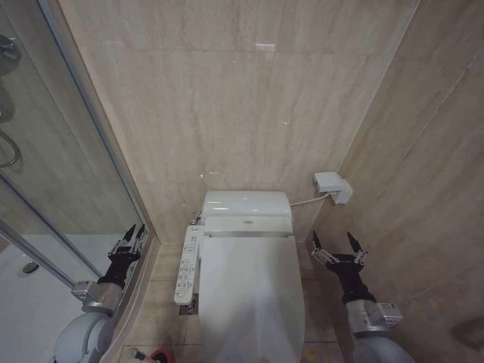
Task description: Open the toilet lid, clean the toilet bowl with a toilet brush, close the toilet lid, and flush.
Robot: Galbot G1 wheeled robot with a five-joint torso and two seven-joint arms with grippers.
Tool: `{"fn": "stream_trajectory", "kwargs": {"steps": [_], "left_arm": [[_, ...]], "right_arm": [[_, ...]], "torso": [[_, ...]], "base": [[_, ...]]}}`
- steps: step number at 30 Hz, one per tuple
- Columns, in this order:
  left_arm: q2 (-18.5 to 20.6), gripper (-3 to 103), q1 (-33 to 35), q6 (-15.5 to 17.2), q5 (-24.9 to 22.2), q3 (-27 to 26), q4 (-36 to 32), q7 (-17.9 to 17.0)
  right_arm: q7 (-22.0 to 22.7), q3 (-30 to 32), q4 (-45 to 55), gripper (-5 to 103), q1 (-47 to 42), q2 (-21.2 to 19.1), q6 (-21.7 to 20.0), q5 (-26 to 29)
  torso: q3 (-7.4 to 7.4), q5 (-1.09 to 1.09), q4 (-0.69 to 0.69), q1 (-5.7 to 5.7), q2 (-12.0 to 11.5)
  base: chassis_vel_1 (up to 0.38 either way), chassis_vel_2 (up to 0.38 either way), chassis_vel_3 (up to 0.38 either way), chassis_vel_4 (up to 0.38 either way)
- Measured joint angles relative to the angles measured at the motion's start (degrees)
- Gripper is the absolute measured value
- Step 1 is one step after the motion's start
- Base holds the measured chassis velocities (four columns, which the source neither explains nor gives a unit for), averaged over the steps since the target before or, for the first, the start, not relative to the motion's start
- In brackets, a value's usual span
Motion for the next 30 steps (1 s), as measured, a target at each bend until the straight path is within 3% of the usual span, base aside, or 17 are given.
{"fn": "stream_trajectory", "kwargs": {"steps": [5, 6, 17, 30], "left_arm": [[3.73, 24, -2.80, 0.22, -1.82, 0.52, 3.39, 0.01], [4.75, 2, -3.80, 0.21, -2.24, 0.85, 4.64, 0.04], [8.52, 0, -13.40, -1.65, -4.29, 6.23, 13.94, 1.66], [11.90, 0, -26.94, -3.17, -5.83, 17.34, 25.21, 4.05]], "right_arm": [[0.00, 0.00, 0.00, 100, 0.00, 0.00, 0.00, 0.00], [0.00, 0.00, 0.00, 100, 0.00, 0.00, 0.00, 0.00], [0.00, 0.00, 0.00, 100, 0.00, 0.00, 0.00, 0.00], [0.00, 0.00, 0.00, 100, 0.00, 0.00, 0.00, 0.00]], "torso": [[0.00, 0.00, 0.00, 0.00, 0.00], [0.00, 0.01, 0.00, 0.00, 0.00], [0.00, 0.01, 0.00, 0.00, 0.00], [0.00, 0.01, 0.00, 0.01, 0.00]], "base": [[0.000, 0.000, 0.000, 0.000], [0.000, 0.000, 0.000, 0.000], [0.000, 0.000, 0.000, 0.000], [0.000, 0.000, 0.000, 0.000]]}}
